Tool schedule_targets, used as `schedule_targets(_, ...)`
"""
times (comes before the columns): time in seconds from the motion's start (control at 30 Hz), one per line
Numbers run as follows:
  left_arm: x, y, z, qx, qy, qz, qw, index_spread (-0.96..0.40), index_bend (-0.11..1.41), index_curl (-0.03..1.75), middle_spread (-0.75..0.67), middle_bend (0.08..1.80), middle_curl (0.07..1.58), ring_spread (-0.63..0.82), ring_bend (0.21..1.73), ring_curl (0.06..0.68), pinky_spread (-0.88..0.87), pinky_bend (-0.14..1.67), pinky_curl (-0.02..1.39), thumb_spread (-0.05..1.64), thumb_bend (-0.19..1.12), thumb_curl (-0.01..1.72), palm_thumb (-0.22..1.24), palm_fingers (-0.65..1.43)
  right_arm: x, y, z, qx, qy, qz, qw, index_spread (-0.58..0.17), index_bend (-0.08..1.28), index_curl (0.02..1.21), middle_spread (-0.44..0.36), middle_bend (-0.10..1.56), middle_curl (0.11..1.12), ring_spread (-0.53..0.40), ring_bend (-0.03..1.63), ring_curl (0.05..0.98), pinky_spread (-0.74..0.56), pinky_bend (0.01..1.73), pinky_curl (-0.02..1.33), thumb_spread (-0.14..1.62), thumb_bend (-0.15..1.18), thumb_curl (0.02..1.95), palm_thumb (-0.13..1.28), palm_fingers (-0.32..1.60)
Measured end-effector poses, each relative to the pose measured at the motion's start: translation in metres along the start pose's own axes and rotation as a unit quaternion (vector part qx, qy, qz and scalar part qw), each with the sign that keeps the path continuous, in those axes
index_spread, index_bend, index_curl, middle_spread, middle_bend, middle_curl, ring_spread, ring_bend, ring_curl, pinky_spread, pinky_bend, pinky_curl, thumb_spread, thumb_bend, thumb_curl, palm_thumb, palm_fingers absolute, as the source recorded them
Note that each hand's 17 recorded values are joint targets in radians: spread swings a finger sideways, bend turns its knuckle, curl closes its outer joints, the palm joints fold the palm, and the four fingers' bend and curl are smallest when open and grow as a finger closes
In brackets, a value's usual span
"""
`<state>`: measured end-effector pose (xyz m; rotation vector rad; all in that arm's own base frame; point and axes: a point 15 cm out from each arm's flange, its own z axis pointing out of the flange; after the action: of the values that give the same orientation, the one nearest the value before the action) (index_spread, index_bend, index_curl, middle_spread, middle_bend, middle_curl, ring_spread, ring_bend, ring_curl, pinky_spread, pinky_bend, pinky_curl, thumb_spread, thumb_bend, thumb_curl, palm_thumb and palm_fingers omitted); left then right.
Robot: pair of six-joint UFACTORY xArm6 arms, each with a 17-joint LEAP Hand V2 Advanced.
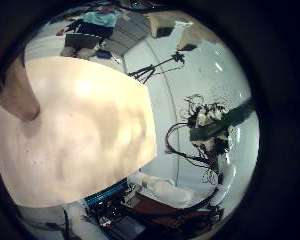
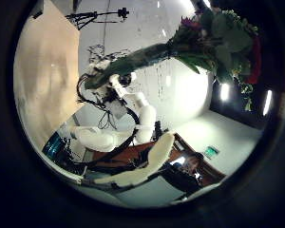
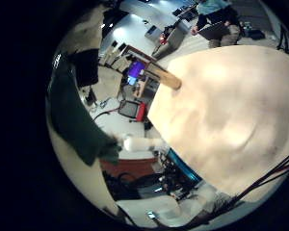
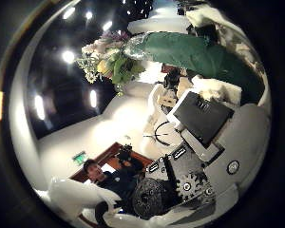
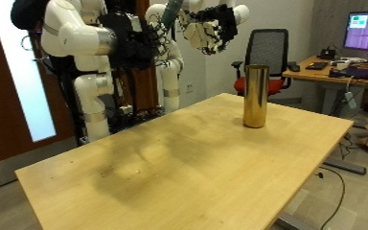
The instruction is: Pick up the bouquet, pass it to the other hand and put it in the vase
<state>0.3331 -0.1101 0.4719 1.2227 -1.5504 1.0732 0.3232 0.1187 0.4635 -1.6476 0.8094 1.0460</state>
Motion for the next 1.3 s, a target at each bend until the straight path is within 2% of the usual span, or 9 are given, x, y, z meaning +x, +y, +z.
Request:
schedule_targets(0.47,0.029,-0.004,0.011,-0.016,0.086,0.014,0.9961,0.26,0.15,0.26,0.25,0.37,0.37,0.43,0.66,0.153,0.37,0.30,0.30,0.78,-0.03,0.33,0.24,0.23,0.019,0.000,0.060,-0.071,-0.009,0.005,0.997,-0.256,1.04,0.97,-0.136,1.29,0.80,-0.177,1.46,0.603,-0.25,1.15,0.93,0.25,-0.02,0.94,1.20,1.13)
schedule_targets(0.83,0.043,-0.006,0.020,-0.030,0.129,0.003,0.9912,0.23,0.17,0.29,0.05,0.51,0.41,0.34,0.63,0.141,0.30,0.26,0.29,0.79,-0.03,0.33,0.30,0.32,0.056,-0.004,0.064,-0.076,0.080,0.005,0.994,-0.257,1.05,0.97,-0.136,1.29,0.80,-0.180,1.46,0.606,-0.24,1.14,0.96,0.27,-0.02,0.95,1.20,1.13)
schedule_targets(0.9,0.043,-0.003,0.021,-0.033,0.133,-0.009,0.9906,0.19,0.17,0.30,-0.07,0.66,0.45,0.25,0.64,0.138,0.25,0.23,0.27,0.81,-0.01,0.34,0.37,0.46,0.057,-0.005,0.063,-0.074,0.084,0.005,0.994,-0.257,1.05,0.97,-0.136,1.29,0.80,-0.181,1.46,0.607,-0.24,1.14,0.97,0.27,-0.02,0.95,1.20,1.13)
schedule_targets(0.93,0.044,-0.002,0.022,-0.037,0.133,-0.012,0.9904,0.13,0.16,0.30,-0.19,0.82,0.49,0.09,0.70,0.139,0.13,0.26,0.27,0.84,0.02,0.36,0.47,0.70,0.057,-0.005,0.063,-0.073,0.085,0.005,0.994,-0.257,1.05,0.97,-0.136,1.29,0.80,-0.181,1.46,0.607,-0.24,1.13,0.97,0.27,-0.02,0.95,1.20,1.13)
schedule_targets(0.97,0.045,-0.001,0.022,-0.040,0.134,-0.013,0.9901,0.08,0.13,0.29,-0.27,0.89,0.53,-0.08,0.77,0.160,-0.04,0.36,0.29,0.86,0.02,0.36,0.54,0.82,0.057,-0.006,0.063,-0.073,0.085,0.005,0.994,-0.257,1.05,0.97,-0.136,1.29,0.80,-0.181,1.46,0.606,-0.24,1.13,0.97,0.27,-0.02,0.95,1.20,1.13)
schedule_targets(1.03,0.045,-0.002,0.022,-0.040,0.140,-0.017,0.9892,0.04,0.12,0.27,-0.33,0.92,0.57,-0.22,0.85,0.192,-0.20,0.48,0.32,0.87,0.01,0.37,0.60,0.86,0.057,-0.008,0.062,-0.069,0.089,0.004,0.994,-0.257,1.05,0.97,-0.136,1.29,0.80,-0.181,1.46,0.608,-0.24,1.13,0.97,0.27,-0.02,0.95,1.20,1.13)
schedule_targets(1.1,0.049,-0.003,0.023,-0.039,0.149,-0.016,0.9879,-0.09,0.15,0.24,-0.42,0.94,0.62,-0.43,1.13,0.316,-0.51,0.82,0.43,0.89,0.03,0.40,0.76,1.20,0.060,-0.012,0.061,-0.058,0.096,0.003,0.994,-0.257,1.04,0.97,-0.136,1.29,0.80,-0.181,1.46,0.608,-0.24,1.13,0.98,0.27,-0.02,0.95,1.20,1.13)
schedule_targets(1.13,0.051,-0.004,0.022,-0.038,0.154,-0.014,0.9872,-0.17,0.20,0.25,-0.45,0.96,0.66,-0.45,1.22,0.374,-0.57,0.96,0.49,0.86,0.02,0.42,0.82,1.22,0.062,-0.012,0.061,-0.054,0.098,0.005,0.994,-0.258,1.05,0.98,-0.136,1.29,0.80,-0.182,1.46,0.608,-0.24,1.13,0.98,0.29,-0.02,0.95,1.20,1.13)
schedule_targets(1.3,0.060,-0.006,0.020,-0.022,0.174,0.002,0.9845,-0.40,0.49,0.39,-0.50,1.06,0.76,-0.44,1.37,0.474,-0.60,1.12,0.57,0.67,0.00,0.54,1.02,1.19,0.072,-0.009,0.058,-0.024,0.101,0.023,0.994,-0.260,1.00,0.97,-0.139,1.27,0.79,-0.190,1.42,0.600,-0.26,1.16,0.97,0.54,-0.07,0.90,1.02,1.10)
